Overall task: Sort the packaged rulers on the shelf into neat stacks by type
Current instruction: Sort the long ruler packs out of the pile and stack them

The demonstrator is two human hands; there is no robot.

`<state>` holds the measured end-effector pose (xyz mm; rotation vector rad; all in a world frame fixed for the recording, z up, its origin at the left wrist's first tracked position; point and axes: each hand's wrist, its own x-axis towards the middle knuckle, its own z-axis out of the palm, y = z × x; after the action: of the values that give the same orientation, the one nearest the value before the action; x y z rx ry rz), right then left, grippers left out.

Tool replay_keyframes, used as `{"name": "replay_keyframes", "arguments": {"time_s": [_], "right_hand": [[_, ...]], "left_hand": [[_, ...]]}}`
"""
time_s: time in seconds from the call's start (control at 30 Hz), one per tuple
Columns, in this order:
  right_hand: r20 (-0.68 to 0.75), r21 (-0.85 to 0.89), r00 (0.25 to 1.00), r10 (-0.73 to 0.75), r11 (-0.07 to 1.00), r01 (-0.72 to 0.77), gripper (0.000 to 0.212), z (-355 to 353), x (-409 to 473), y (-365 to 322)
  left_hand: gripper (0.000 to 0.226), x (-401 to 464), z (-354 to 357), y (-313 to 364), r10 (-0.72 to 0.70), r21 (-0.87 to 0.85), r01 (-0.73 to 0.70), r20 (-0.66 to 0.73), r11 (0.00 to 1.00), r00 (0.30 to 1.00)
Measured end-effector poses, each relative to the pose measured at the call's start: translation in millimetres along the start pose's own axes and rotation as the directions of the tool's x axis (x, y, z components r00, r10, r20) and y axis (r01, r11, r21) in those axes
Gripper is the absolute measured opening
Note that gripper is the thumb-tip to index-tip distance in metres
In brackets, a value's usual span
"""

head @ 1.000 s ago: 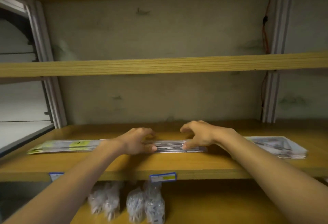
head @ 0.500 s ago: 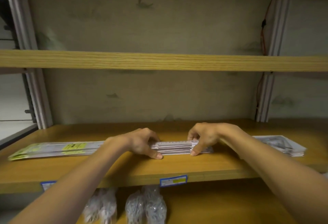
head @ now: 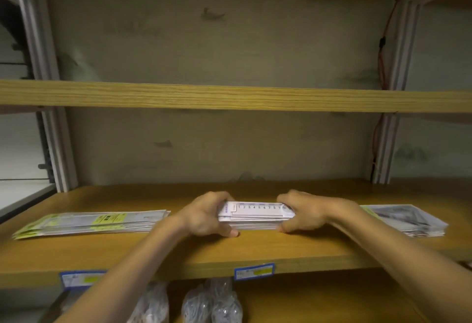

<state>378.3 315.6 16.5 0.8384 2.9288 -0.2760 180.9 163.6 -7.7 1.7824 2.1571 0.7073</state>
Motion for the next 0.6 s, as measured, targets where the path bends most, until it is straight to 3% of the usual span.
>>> {"name": "replay_keyframes", "arguments": {"time_s": [0.03,0.1,0.17,0.23,0.37,0.47,0.6], "right_hand": [[-0.082,-0.008,0.997,-0.009,1.000,0.008,0.042,7.0,-1.9,1.1],[-0.221,0.039,0.975,-0.010,0.999,0.019,0.035,19.9,-4.5,3.1],[-0.323,0.040,0.947,-0.010,0.999,0.024,0.033,29.6,-5.5,1.5],[-0.405,0.020,0.914,-0.012,1.000,0.022,0.037,38.0,-4.5,-2.6],[-0.517,-0.019,0.856,-0.012,1.000,0.003,0.042,50.4,-2.3,-7.2],[-0.508,0.023,0.861,0.000,1.000,0.014,0.048,55.3,-5.2,-7.6],[-0.537,0.066,0.844,-0.001,0.997,0.044,0.050,61.3,-10.0,-8.8]], "left_hand": [[0.063,-4.3,3.1,-1.6,0.012,-0.033,-0.015,-0.089,0.999,0.996],[0.079,-12.3,9.9,-1.6,-0.020,-0.260,-0.037,-0.213,0.965,0.977],[0.078,-18.1,16.0,2.9,-0.144,-0.511,-0.019,-0.277,0.859,0.950],[0.075,-17.7,22.1,4.0,-0.279,-0.619,0.027,-0.314,0.785,0.908],[0.056,-18.7,30.4,3.2,-0.272,-0.521,0.023,-0.406,0.853,0.873],[0.041,-22.0,32.5,4.1,-0.231,-0.497,-0.010,-0.420,0.868,0.878],[0.037,-21.6,36.3,-0.1,-0.218,-0.501,-0.024,-0.420,0.865,0.881]]}}
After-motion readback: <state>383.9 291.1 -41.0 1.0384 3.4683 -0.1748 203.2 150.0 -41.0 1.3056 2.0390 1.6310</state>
